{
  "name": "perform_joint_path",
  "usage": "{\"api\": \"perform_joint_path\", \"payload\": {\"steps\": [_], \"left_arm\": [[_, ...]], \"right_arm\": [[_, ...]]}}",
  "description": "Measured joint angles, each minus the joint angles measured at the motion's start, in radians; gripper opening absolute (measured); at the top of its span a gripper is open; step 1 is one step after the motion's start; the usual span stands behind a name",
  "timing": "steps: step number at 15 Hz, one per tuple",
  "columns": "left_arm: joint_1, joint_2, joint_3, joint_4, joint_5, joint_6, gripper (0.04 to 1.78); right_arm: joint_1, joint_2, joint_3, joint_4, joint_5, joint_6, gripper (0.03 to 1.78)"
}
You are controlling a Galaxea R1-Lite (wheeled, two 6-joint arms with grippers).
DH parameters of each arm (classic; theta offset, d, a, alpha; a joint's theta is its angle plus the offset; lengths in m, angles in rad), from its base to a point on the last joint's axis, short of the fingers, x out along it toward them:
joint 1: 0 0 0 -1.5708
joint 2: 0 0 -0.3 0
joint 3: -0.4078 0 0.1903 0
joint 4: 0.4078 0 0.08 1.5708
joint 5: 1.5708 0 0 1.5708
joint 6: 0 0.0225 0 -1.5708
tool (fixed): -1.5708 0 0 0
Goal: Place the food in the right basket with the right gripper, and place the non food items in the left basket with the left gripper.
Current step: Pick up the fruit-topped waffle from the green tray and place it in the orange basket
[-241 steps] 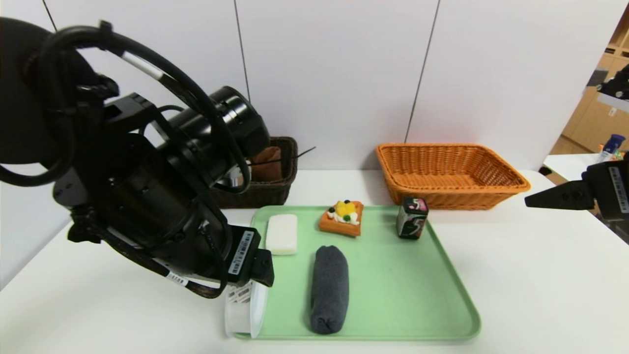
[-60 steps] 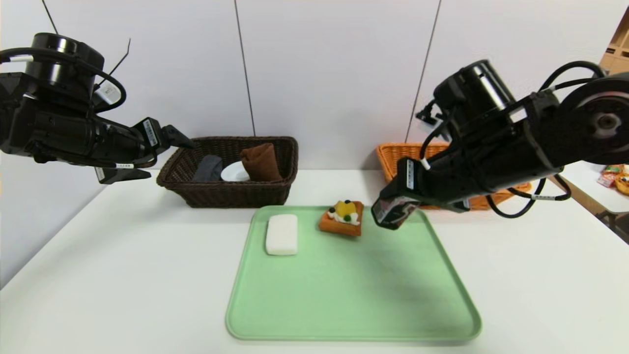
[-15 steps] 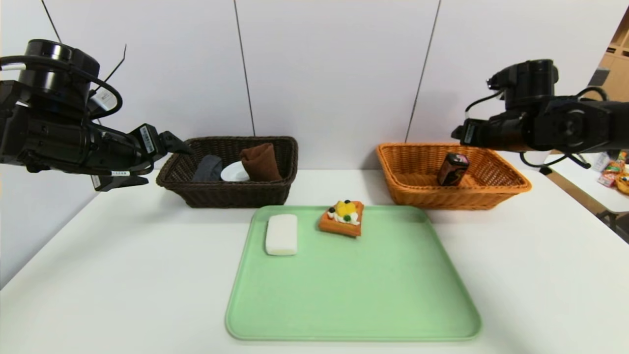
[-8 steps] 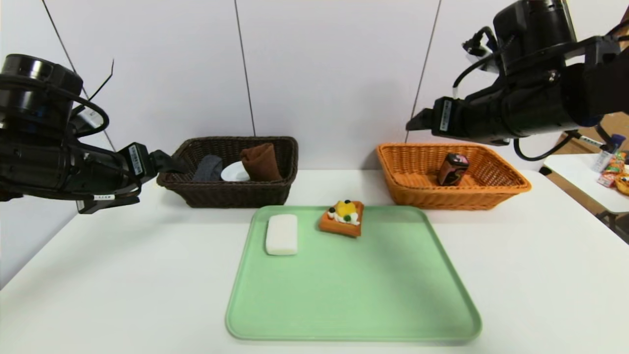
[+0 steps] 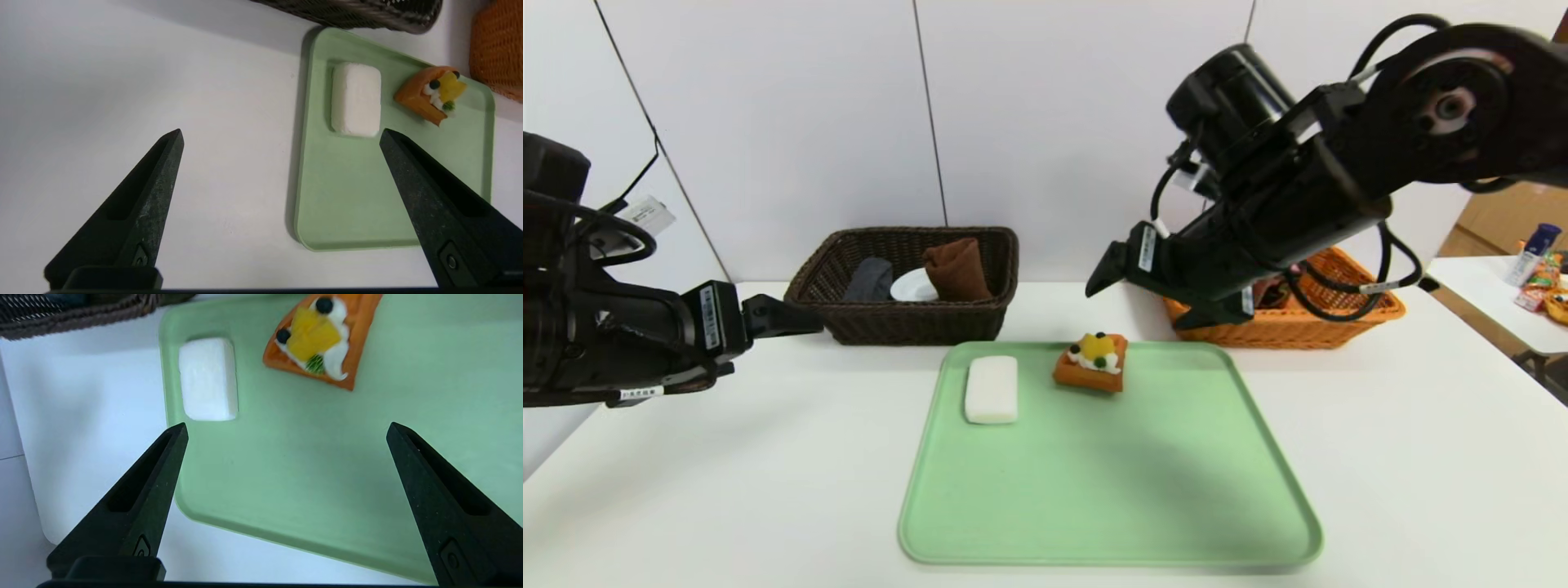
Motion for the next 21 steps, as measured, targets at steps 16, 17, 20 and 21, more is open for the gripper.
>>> {"api": "perform_joint_path", "payload": {"steps": [16, 17, 20, 21], "left_arm": [[-0.116, -0.178, 0.148, -0.001, -0.002, -0.005, 1.69], [-0.116, -0.18, 0.153, 0.0, -0.002, -0.004, 1.69], [-0.117, -0.184, 0.163, -0.001, -0.002, -0.003, 1.69], [-0.118, -0.184, 0.163, -0.001, -0.002, -0.002, 1.69]], "right_arm": [[0.077, 0.216, 0.002, -0.121, -0.274, -0.008, 1.69], [0.078, 0.219, 0.002, -0.122, -0.279, -0.011, 1.69], [0.081, 0.226, 0.001, -0.156, -0.281, -0.024, 1.69], [0.082, 0.23, 0.001, -0.167, -0.286, -0.032, 1.69]]}}
